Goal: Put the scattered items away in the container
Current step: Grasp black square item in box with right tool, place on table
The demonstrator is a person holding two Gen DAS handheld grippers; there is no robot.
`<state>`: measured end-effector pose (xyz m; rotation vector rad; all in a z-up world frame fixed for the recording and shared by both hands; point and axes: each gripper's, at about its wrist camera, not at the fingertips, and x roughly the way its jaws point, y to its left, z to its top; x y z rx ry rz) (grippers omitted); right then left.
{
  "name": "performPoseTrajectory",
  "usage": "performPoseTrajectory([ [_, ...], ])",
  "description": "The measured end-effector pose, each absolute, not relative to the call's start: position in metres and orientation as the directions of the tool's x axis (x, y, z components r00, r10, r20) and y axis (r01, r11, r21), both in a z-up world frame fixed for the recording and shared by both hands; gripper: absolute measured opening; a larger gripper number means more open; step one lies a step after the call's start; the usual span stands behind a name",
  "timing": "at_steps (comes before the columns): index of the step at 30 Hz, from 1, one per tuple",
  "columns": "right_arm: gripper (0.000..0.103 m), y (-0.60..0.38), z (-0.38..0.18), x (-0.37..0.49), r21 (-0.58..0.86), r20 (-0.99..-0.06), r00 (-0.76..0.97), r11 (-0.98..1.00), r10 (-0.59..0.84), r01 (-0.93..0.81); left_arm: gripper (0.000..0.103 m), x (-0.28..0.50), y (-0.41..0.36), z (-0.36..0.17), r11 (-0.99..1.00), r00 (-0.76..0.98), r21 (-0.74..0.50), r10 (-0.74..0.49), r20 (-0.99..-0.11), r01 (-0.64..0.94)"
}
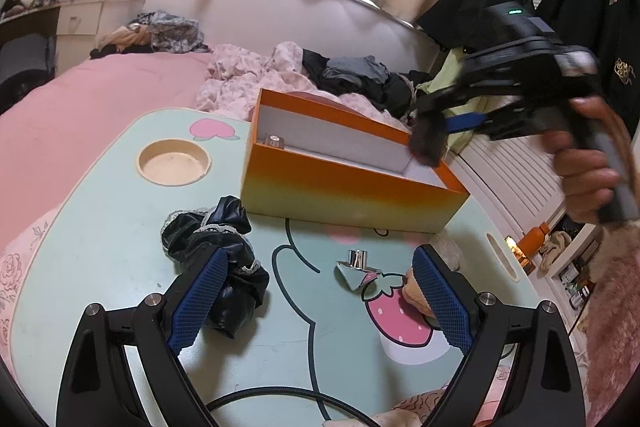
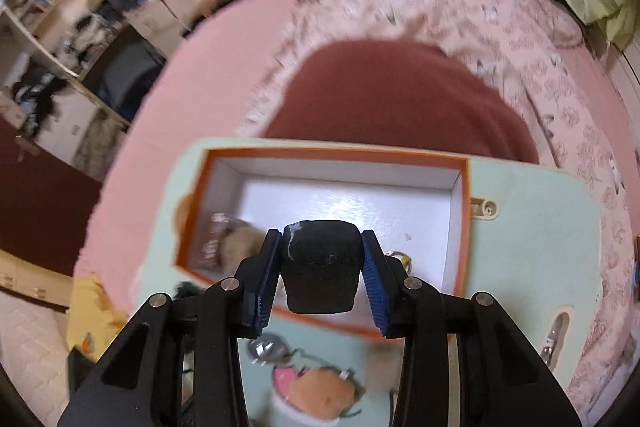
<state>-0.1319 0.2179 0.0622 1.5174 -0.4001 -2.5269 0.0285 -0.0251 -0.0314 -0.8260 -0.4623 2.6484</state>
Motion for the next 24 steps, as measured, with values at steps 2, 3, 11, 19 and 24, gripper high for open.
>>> performPoseTrajectory([
  [2,0.041,0.216,0.066,-0.114,0.317,-0.820,-0.491,-0.948,-0.293,0.036,0.094,0.029,-0.027,-0.032,-0.892,-0.781,-0.402,0.398,-0.481,-0.207],
  [3,0.041,0.217,0.062,-0.104,0.327,-0.815,-0.491,-0.944,-0.308,0.050,0.094,0.029,-0.027,-0.033,-0.892,-0.783,-0.404,0.396,-0.480,-0.203],
  [11,0.041,0.203,-0.002,-0.074,0.428,-0.810,-0.414,-0.901,-0.416,0.069,0.094,0.031,-0.041,-0.034,-0.863,-0.801,-0.469,0.410,-0.436,-0.186],
  [19,0.041,0.184,-0.039,-0.088,0.449,-0.820,-0.382,-0.893,-0.426,0.030,0.094,0.036,-0.043,-0.031,-0.849,-0.811,-0.480,0.433,-0.393,-0.220],
  [24,0.041,0.194,-0.045,-0.090,0.507,-0.780,-0.426,-0.862,-0.459,-0.001,0.094,0.053,-0.044,-0.018,-0.851,-0.856,-0.458,0.420,-0.302,-0.256],
])
